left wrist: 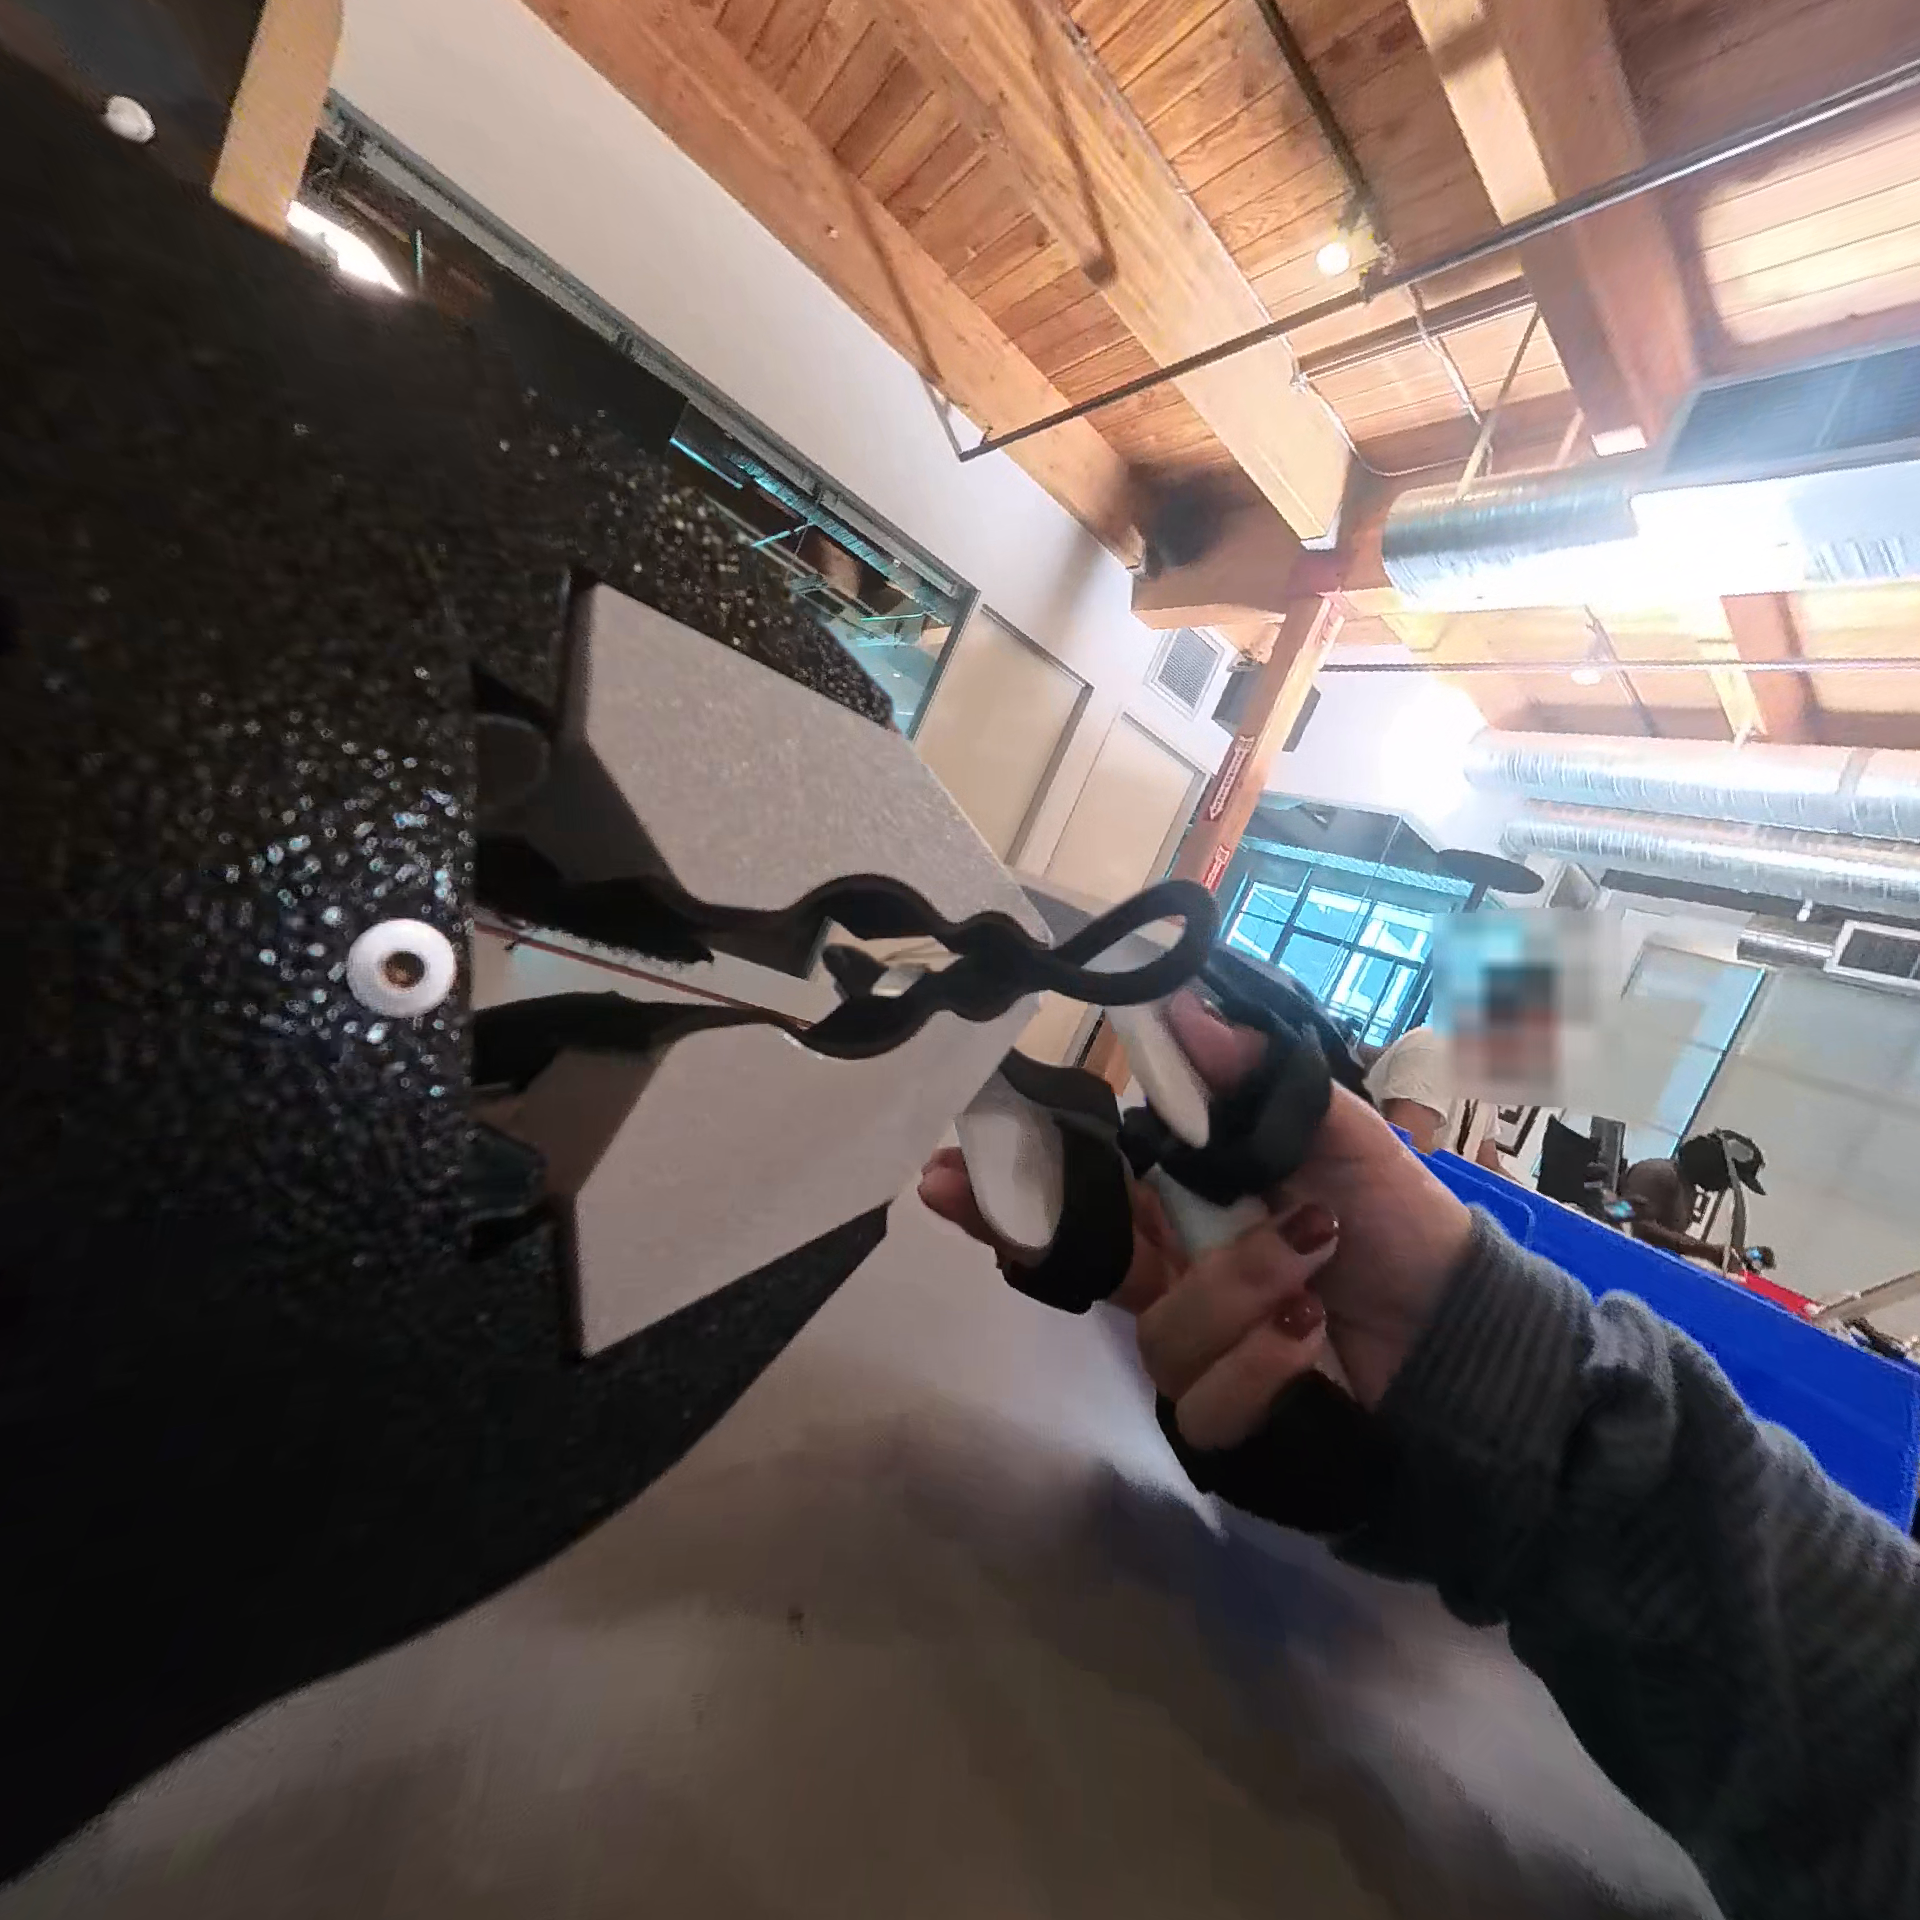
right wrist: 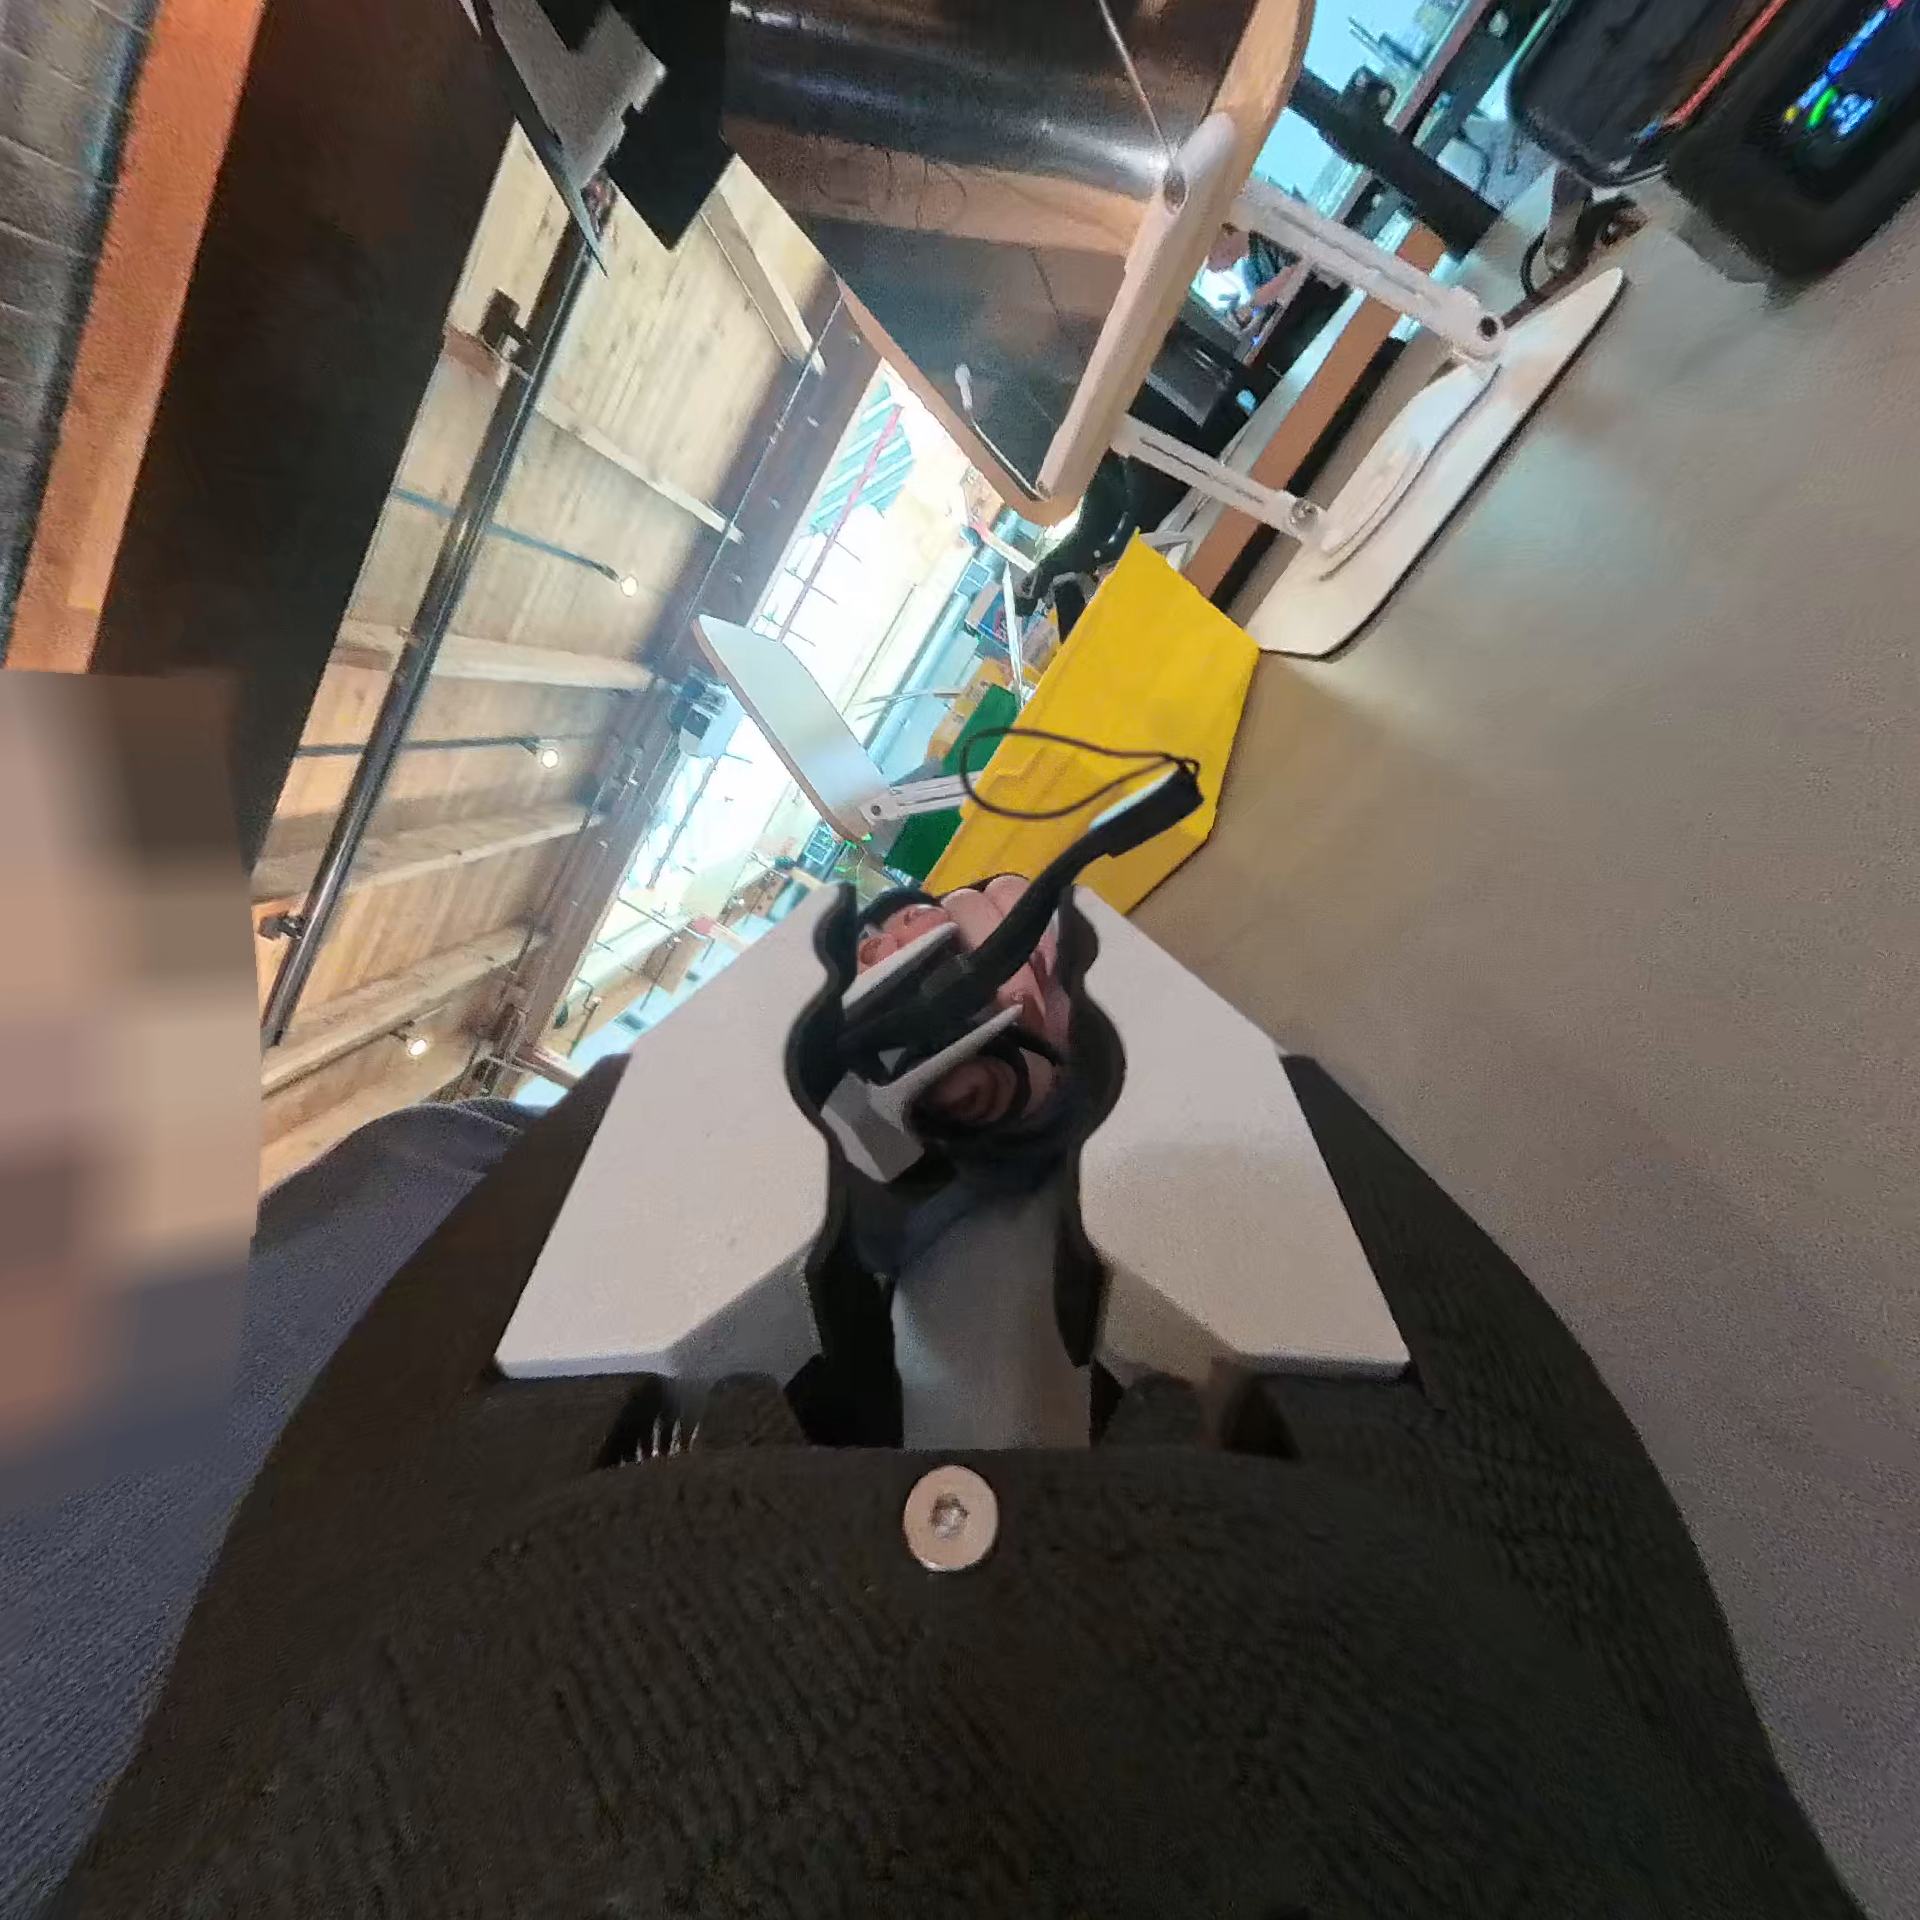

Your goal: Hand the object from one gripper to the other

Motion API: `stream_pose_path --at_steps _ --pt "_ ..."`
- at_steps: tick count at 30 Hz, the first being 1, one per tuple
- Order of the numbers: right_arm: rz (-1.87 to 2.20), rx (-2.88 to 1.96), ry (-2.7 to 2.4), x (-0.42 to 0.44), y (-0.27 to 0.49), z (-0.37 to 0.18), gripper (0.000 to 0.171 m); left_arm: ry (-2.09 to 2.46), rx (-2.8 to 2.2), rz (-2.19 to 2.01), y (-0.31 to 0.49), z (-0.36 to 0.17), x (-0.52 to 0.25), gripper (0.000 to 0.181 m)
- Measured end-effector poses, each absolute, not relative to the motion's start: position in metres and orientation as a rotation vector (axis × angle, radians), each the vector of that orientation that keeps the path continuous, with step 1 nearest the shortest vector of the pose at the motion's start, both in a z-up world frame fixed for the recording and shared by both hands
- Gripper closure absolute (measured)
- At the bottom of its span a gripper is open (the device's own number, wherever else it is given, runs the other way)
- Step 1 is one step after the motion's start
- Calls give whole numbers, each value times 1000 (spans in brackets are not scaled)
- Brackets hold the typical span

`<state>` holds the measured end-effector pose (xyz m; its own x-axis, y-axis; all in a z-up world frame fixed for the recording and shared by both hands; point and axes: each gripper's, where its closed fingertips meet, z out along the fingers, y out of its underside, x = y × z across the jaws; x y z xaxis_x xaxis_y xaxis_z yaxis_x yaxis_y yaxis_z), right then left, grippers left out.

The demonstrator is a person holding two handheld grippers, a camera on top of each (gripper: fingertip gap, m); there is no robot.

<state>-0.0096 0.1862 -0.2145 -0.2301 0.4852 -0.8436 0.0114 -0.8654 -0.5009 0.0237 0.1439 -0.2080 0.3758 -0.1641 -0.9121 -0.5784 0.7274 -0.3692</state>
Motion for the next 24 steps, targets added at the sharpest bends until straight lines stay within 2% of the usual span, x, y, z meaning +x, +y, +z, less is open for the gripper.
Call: stream_pose_path --at_steps 6,10,15,17,21,24 --pt "2125 -1783 -627 -12 184 -224 144 1255 -699 346 138 -217 33 181" --pt "2033 -1766 -663 -13 186 -227 169 1257 -720 323 140 -220 33 181" --pt "1793 -1609 -695 -3 202 -211 169 1117 -833 145 149 -207 18 179" --pt "1664 -1526 -690 3 211 -202 170 1048 -877 31 152 -201 10 171" --pt "1359 -1399 -697 16 225 -189 170 939 -978 -177 162 -198 0 141" --pt "1035 -1345 -762 21 233 -190 170 866 -1025 -266 169 -194 -8 134"
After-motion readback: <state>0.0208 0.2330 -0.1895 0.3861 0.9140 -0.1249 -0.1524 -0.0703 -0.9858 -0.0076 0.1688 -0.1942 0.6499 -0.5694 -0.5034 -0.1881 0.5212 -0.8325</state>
